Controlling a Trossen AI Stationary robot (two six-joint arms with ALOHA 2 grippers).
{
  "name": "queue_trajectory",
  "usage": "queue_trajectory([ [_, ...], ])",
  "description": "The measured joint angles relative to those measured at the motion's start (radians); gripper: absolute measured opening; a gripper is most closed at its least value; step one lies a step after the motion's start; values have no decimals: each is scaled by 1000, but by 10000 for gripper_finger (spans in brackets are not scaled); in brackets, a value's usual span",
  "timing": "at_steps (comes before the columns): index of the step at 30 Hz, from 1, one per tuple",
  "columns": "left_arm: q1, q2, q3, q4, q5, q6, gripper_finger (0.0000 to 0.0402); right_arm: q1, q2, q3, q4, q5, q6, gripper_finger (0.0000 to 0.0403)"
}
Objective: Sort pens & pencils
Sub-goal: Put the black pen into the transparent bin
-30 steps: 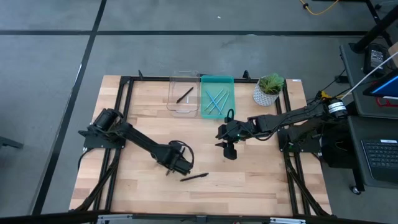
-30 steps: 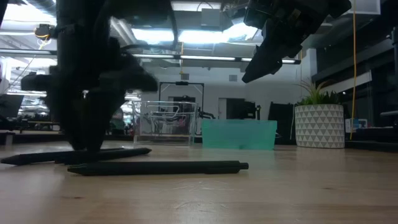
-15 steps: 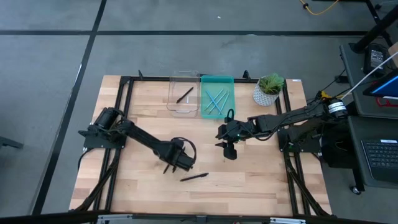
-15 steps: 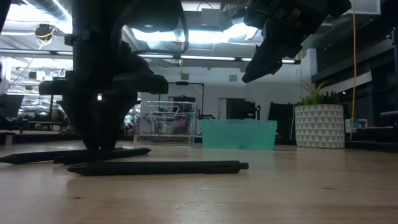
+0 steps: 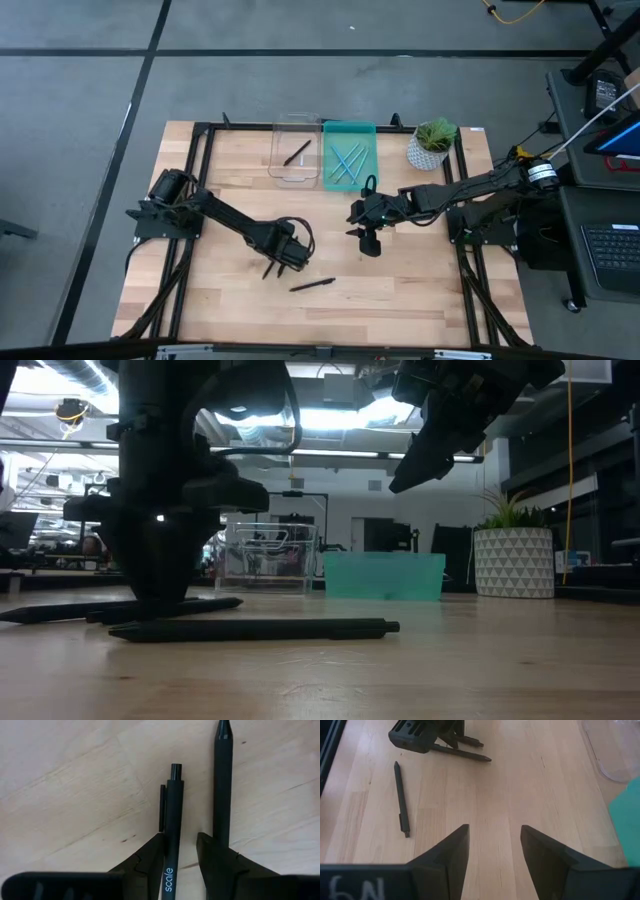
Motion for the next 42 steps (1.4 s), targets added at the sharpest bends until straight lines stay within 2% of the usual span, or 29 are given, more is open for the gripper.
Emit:
queue_trajectory([
  [18, -5, 1, -3, 3, -24, 0, 110, 0, 0, 0, 0, 0, -1, 180],
  [22, -5, 1, -3, 2, -27, 0, 89, 0, 0, 0, 0, 0, -1, 180],
  [29, -5, 1, -3, -2, -31, 0, 19, 0, 0, 0, -1, 0, -1, 180],
  [39, -4, -38, -8, -13, -34, 19, 18, 0, 0, 0, -6, 0, -1, 180],
  [42, -3, -69, -15, -60, -71, 19, 18, 0, 0, 0, -8, 0, -1, 180],
])
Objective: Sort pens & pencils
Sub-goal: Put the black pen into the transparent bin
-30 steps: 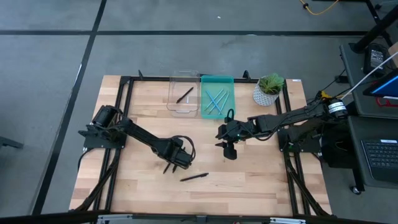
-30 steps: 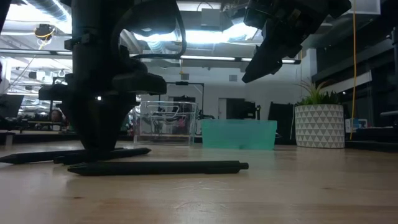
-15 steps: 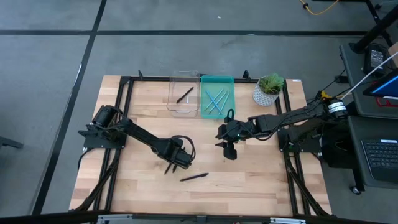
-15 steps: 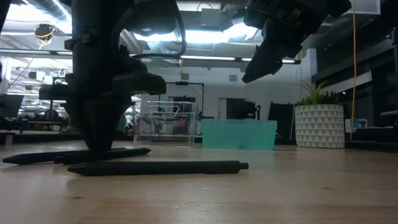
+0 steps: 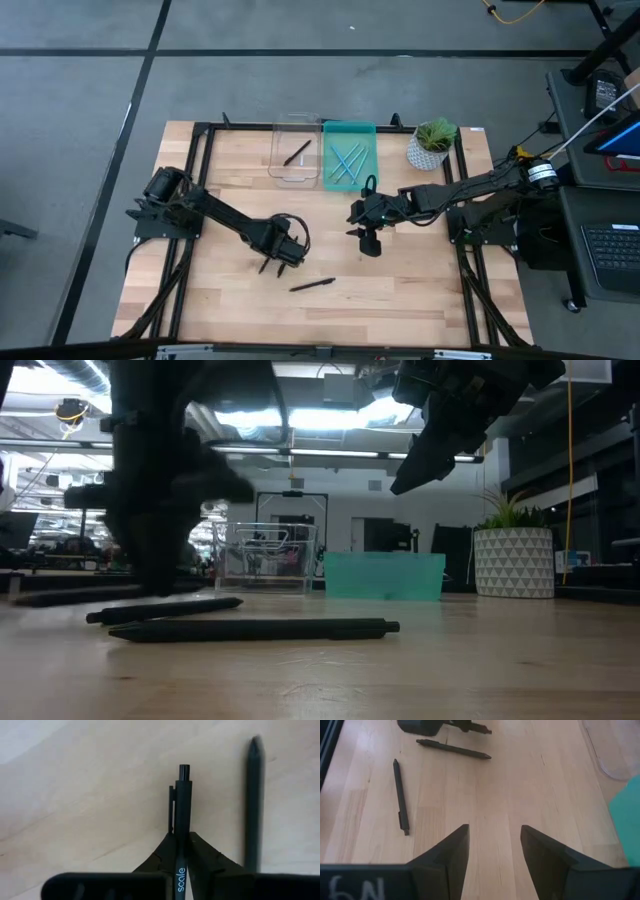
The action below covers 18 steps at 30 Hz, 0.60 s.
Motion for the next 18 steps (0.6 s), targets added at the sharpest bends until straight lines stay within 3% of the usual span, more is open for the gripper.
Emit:
queue_trajectory([
  [8, 9, -147, 5, 5, 0, 125, 18, 0, 0, 0, -1, 0, -2, 180],
  [18, 79, -402, 7, 77, -170, 334, 18, 0, 0, 0, -1, 0, -1, 180],
])
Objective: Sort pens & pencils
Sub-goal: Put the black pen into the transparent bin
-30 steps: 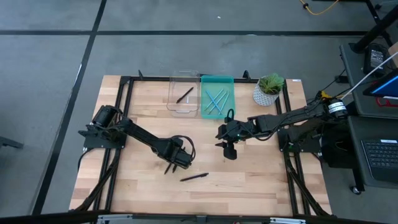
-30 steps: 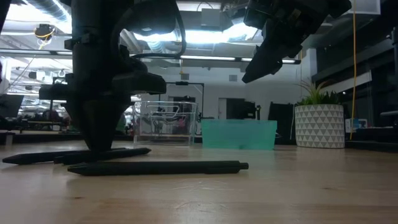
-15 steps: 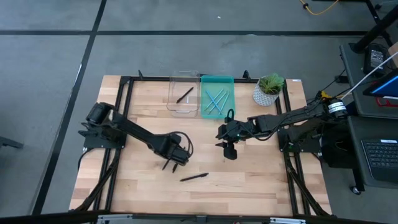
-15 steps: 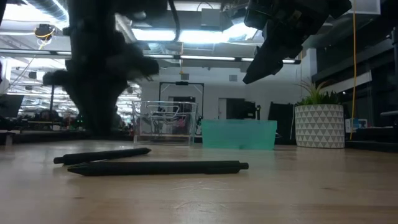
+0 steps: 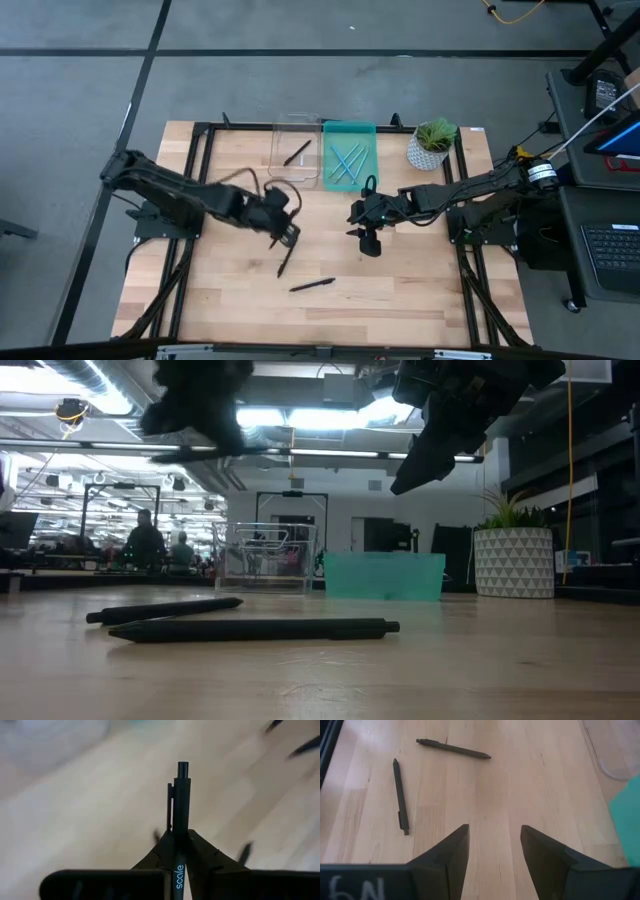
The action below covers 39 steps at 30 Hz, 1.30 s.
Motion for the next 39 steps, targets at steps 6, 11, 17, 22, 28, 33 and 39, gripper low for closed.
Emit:
queue_trajectory([
  [6, 150, -56, 3, 152, -33, 194, 18, 0, 0, 0, 5, 0, 1, 180],
  [11, 357, -44, 3, 220, 52, 318, 18, 0, 0, 0, 10, 0, 1, 180],
  [17, 622, -32, 3, 258, 201, 431, 18, 0, 0, 0, 10, 0, -1, 180],
  [22, 798, 14, 4, 294, 291, 486, 18, 0, 0, 0, 11, 0, -2, 180],
  [28, 878, 134, 3, 342, 373, 534, 17, 0, 0, 0, 17, 0, -2, 180],
  [33, 894, 204, 3, 383, 387, 549, 17, 0, 0, 0, 15, 0, -2, 180],
  [39, 889, 231, 3, 388, 382, 554, 35, 0, 0, 0, 16, 0, -2, 180],
])
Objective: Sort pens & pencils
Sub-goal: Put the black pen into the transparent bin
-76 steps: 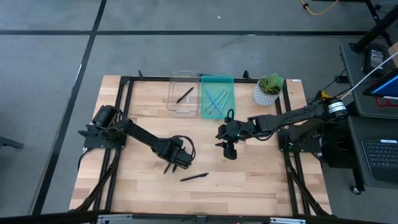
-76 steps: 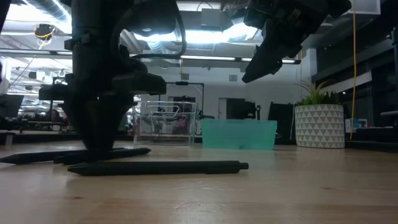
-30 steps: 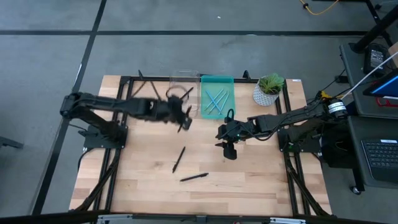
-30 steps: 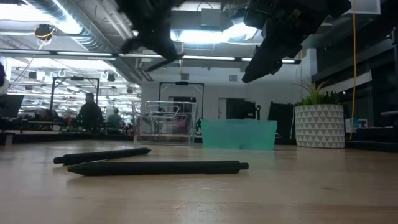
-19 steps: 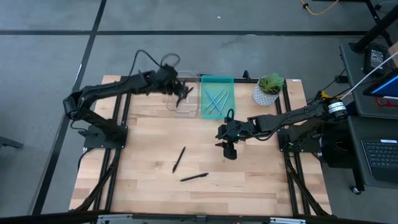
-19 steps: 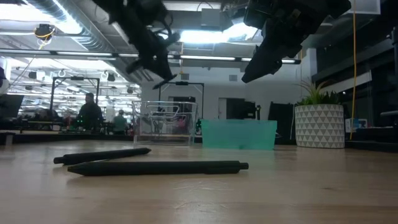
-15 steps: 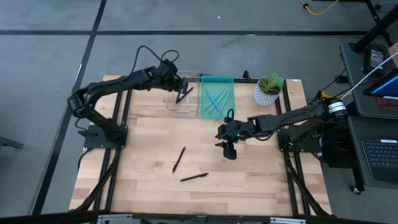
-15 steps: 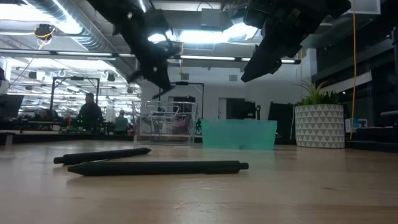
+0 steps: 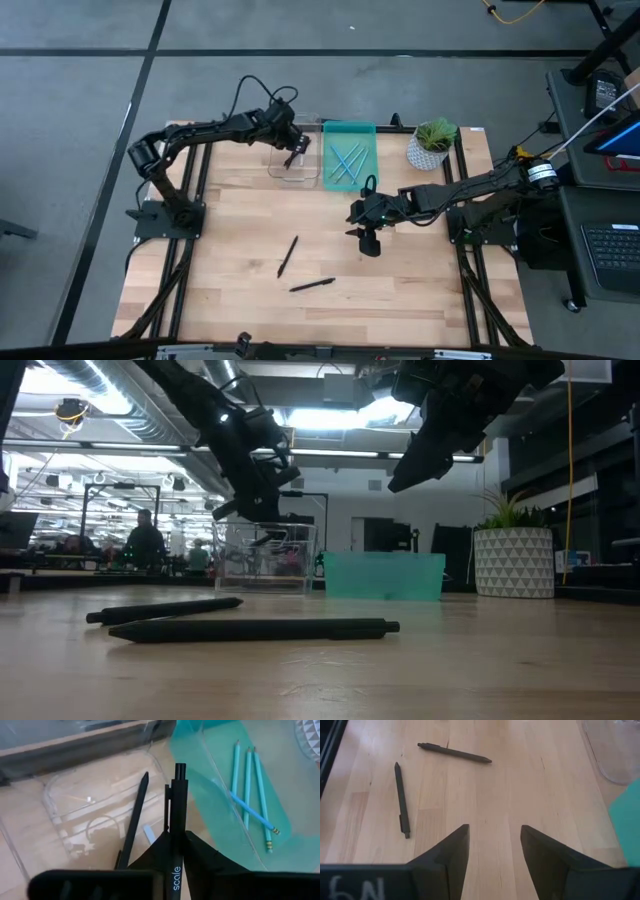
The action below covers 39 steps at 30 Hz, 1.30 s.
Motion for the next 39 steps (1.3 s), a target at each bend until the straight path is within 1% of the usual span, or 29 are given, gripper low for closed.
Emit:
queue_trajectory([
  [8, 0, -1, 0, 4, 5, 10, 106, 0, 0, 0, 0, 0, 3, 180],
  [12, 0, -1, 0, 10, 7, 7, 126, 0, 0, 0, 0, 0, 4, 180],
  [14, 0, -1, 11, 10, 57, 4, 129, 0, 0, 0, 0, 0, 4, 180],
  [17, -12, -12, 43, 13, 203, 4, 130, 0, 0, 0, 0, 0, 4, 180],
  [18, -30, -14, 51, 16, 244, -6, 129, 0, 0, 0, -2, 0, 4, 180],
  [20, -86, -14, 52, -17, 290, -38, 127, 0, 0, 0, -6, 0, 5, 180],
  [24, -216, -14, 51, -27, 304, -33, 126, 0, 0, 0, -15, 0, 5, 180],
  [26, -269, -36, 49, -45, 300, -21, 126, 0, 0, 0, -14, 0, 5, 180],
  [28, -321, -71, 51, -36, 273, -22, 126, 0, 0, 0, -13, 0, 5, 180],
  [29, -348, -88, 51, -49, 245, -23, 126, 0, 0, 0, -14, 0, 6, 180],
  [31, -411, -119, 51, -106, 155, -44, 126, 0, 0, 0, -15, 0, 7, 180],
  [35, -559, -134, 51, -223, -79, -164, 126, 0, 0, 0, -16, 0, 7, 180],
  [39, -694, -91, 51, -283, -202, -311, 126, 0, 0, 0, -15, 0, 8, 180],
])
